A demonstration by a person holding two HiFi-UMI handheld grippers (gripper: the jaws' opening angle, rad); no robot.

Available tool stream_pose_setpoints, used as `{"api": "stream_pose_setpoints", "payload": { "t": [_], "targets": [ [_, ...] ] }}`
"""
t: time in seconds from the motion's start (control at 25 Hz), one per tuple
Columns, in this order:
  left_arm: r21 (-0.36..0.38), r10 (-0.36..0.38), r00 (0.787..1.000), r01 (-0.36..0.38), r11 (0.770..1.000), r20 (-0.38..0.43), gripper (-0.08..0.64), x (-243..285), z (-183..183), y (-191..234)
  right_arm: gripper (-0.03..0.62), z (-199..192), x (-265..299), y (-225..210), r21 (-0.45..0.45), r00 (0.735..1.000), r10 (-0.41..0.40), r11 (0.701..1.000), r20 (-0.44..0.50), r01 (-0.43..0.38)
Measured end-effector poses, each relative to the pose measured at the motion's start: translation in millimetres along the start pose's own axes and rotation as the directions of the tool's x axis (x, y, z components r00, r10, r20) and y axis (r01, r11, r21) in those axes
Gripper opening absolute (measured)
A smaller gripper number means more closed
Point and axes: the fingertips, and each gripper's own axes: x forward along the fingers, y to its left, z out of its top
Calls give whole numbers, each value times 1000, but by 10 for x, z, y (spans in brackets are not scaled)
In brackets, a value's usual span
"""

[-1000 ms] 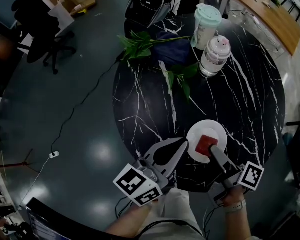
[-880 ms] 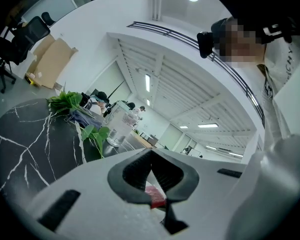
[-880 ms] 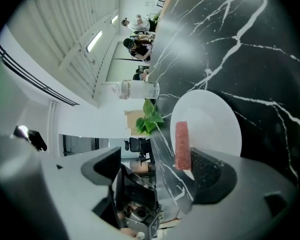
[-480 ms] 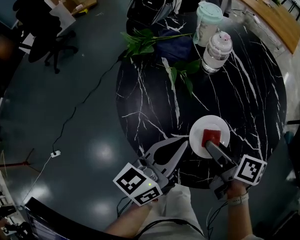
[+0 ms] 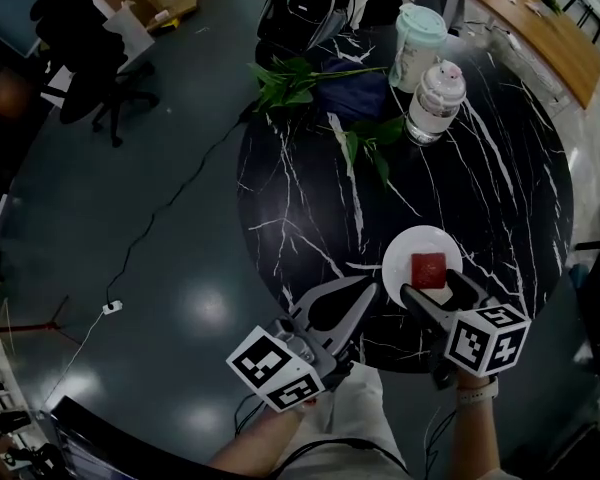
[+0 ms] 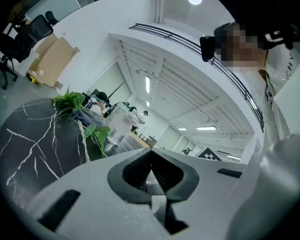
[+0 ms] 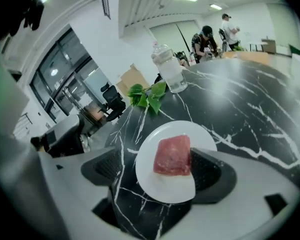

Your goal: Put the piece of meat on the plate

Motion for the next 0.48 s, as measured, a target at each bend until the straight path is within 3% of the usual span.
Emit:
{"api": "stream_pose_setpoints", "payload": {
  "t": [0.12,0.28,0.48],
  "targets": [
    [0,-3,1000,3,1000,-2,8,-32,-19,-17,394,195,-95,64,-83,997,-7,996,81,14],
    [9,-4,1000,4,1000,-3,8,-80,-16,-35,393,417,-296,247,-78,978,51,996,204,-36],
    [17,-18,1000,18,1000,-2,9,-103,23,-105,393,364,-423,367,-103,974,52,994,219,-30]
  ]
}}
